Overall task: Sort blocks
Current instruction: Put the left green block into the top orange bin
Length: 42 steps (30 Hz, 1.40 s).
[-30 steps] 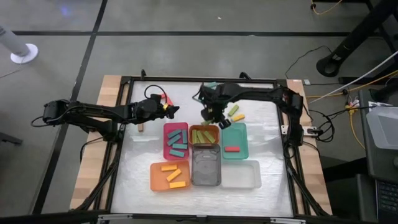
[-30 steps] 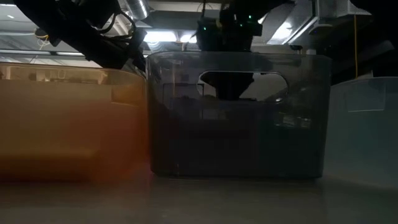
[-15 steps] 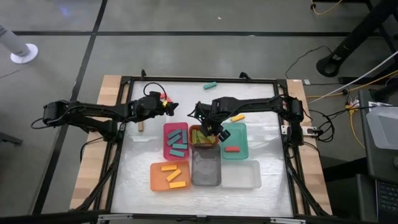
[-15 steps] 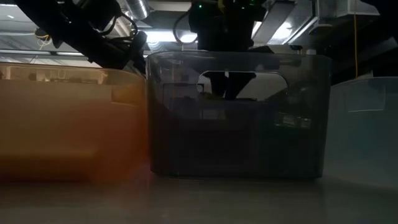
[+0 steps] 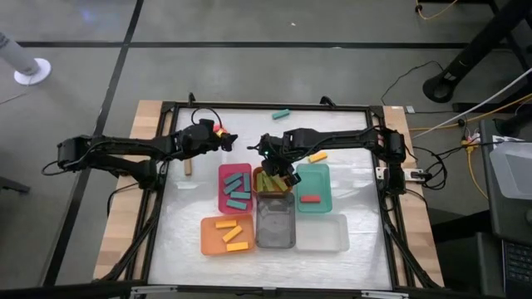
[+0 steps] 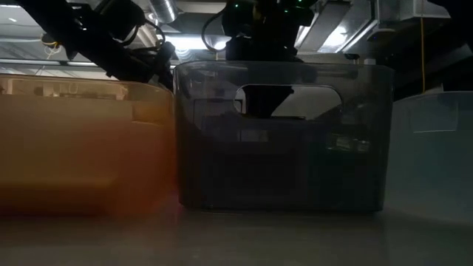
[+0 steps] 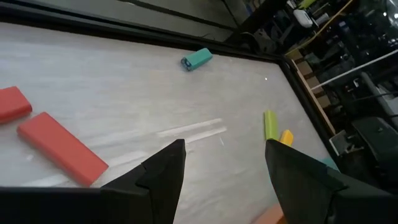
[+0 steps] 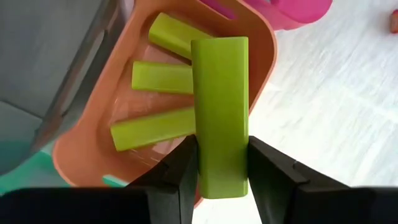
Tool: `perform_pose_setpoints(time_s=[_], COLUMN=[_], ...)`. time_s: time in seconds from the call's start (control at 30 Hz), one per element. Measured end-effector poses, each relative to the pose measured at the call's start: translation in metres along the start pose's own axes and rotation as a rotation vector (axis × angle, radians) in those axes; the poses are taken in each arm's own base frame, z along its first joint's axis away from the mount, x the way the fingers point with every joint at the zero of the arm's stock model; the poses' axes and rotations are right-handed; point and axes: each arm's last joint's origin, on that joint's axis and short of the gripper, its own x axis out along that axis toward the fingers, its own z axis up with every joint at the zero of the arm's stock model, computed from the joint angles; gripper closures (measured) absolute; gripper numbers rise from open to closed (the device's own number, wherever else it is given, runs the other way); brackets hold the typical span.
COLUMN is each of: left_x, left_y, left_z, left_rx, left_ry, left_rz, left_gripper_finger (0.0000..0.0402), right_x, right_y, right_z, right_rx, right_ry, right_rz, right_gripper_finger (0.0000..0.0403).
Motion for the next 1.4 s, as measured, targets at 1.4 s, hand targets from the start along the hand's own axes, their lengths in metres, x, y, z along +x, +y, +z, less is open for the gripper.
perform_pose_setpoints(time_s=[1.4], left_x=[0.024], left_y=[0.003], left_z=[0.057], left_rx=[0.448], left_ry=[0.277], left_rz=[0.235], left_gripper_finger=[0.0192], right_x=[0.0], right_y=[-0.003], right_z=[0.003], right_rx=[0.279], right_ry=[-0.021], right_rz=[-0.049], right_gripper_finger=[0.0274])
